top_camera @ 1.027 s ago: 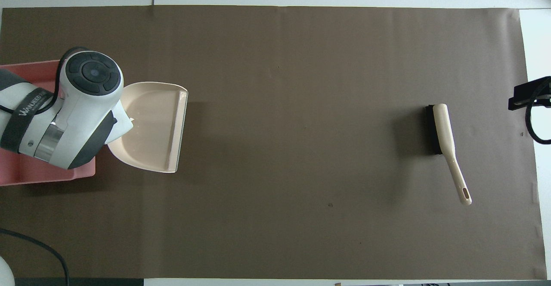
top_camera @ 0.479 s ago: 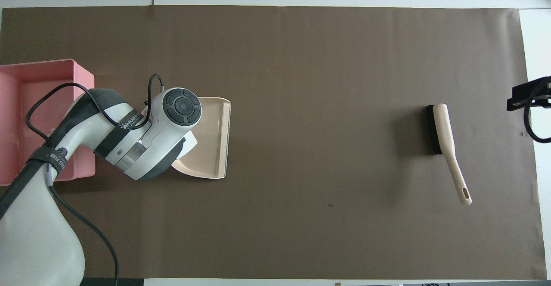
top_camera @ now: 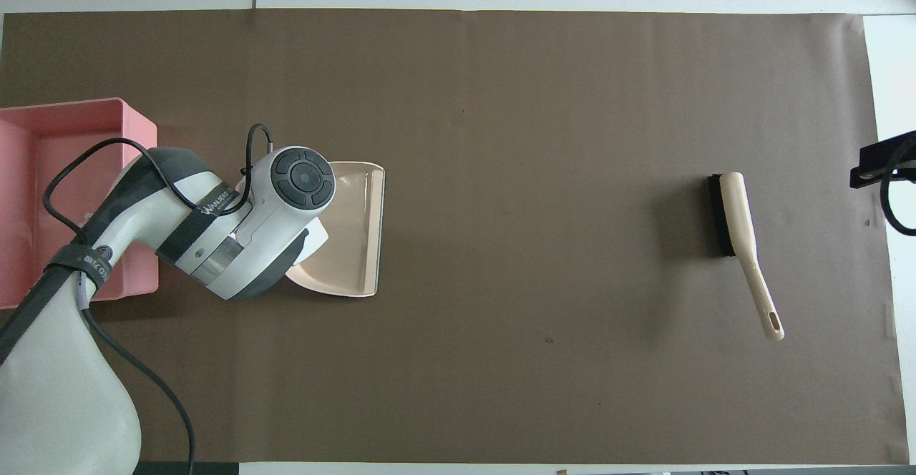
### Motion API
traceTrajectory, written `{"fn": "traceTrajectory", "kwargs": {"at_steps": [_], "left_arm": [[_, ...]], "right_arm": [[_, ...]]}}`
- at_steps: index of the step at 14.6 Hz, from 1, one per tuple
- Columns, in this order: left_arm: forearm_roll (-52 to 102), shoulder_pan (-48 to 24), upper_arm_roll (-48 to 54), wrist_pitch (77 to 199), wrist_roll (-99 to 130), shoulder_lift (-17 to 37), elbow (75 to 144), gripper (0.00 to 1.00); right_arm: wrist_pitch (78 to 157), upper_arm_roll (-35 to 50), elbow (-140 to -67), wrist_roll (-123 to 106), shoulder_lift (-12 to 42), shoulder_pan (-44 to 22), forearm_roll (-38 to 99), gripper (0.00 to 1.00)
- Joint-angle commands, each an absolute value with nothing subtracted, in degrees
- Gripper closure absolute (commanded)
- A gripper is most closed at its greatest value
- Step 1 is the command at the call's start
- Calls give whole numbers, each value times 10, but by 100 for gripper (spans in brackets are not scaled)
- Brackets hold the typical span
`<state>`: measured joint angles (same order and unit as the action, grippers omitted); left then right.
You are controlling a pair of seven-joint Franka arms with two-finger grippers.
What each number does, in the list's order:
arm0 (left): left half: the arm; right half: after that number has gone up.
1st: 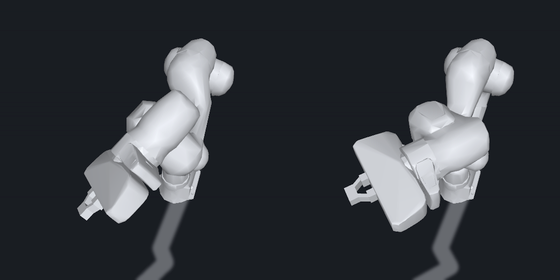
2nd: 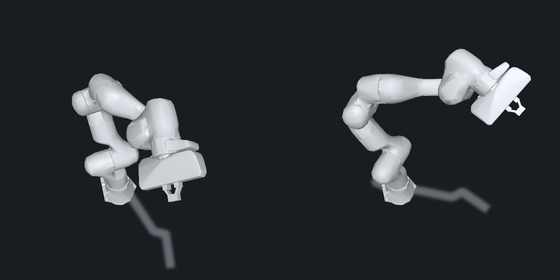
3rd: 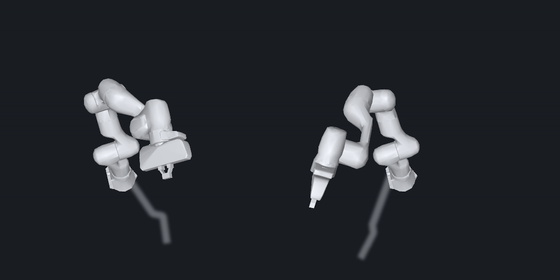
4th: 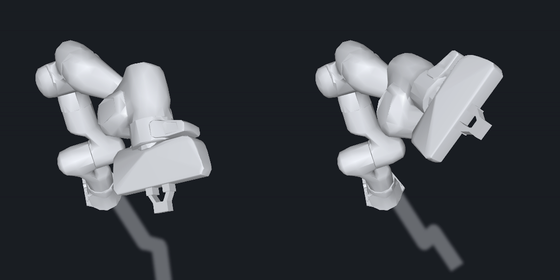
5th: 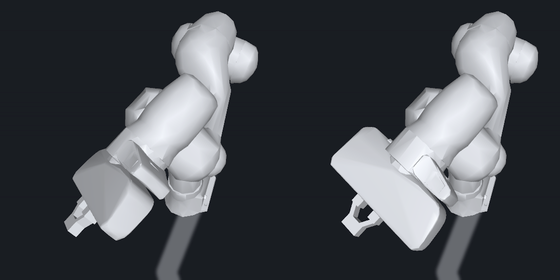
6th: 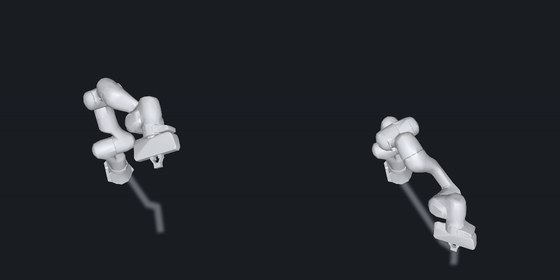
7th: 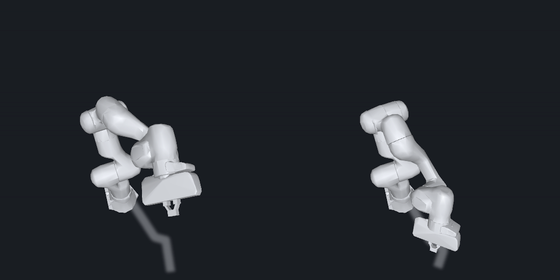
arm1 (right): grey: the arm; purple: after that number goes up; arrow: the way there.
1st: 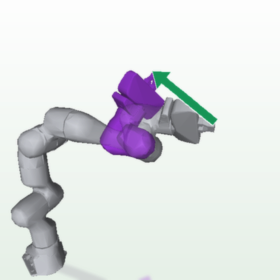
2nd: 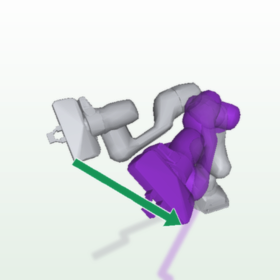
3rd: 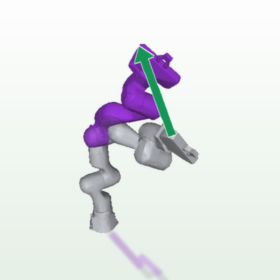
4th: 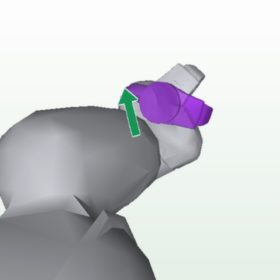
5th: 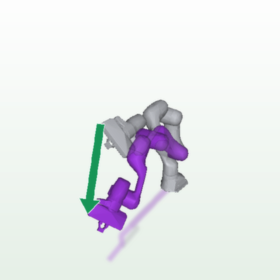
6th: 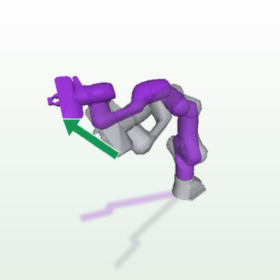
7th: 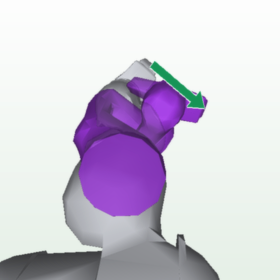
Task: Clean e-waste and dump in bin
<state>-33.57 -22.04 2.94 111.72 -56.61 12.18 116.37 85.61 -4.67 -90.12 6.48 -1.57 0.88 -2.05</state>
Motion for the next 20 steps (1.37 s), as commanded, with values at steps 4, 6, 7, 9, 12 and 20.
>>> {"fn": "traceTrajectory", "kwargs": {"at_steps": [4, 6, 7, 9, 12, 20], "left_arm": [[-293, -197, 20, 1084, -549, 38, 1179, 19], [-266, -163, 20, 1083, -520, 18, 1179, 10], [-245, -146, 20, 1083, -500, 11, 1179, 9], [-229, -114, 20, 1080, -426, -2, 1179, 2], [-191, -71, 19, 1068, -256, -5, 1175, 2], [-53, 13, 15, 1018, -82, -4, 1059, 2]], "right_arm": [[853, -42, -914, 62, -28, 11, -25, 0], [854, -42, -913, 62, -28, 11, -25, 0], [855, -42, -913, 63, -28, 10, -25, 0], [853, -42, -914, 62, -28, 10, -25, 0], [848, -40, -916, 62, -32, -3, -25, 0], [850, -40, -918, 42, -32, -11, -25, 0]]}}
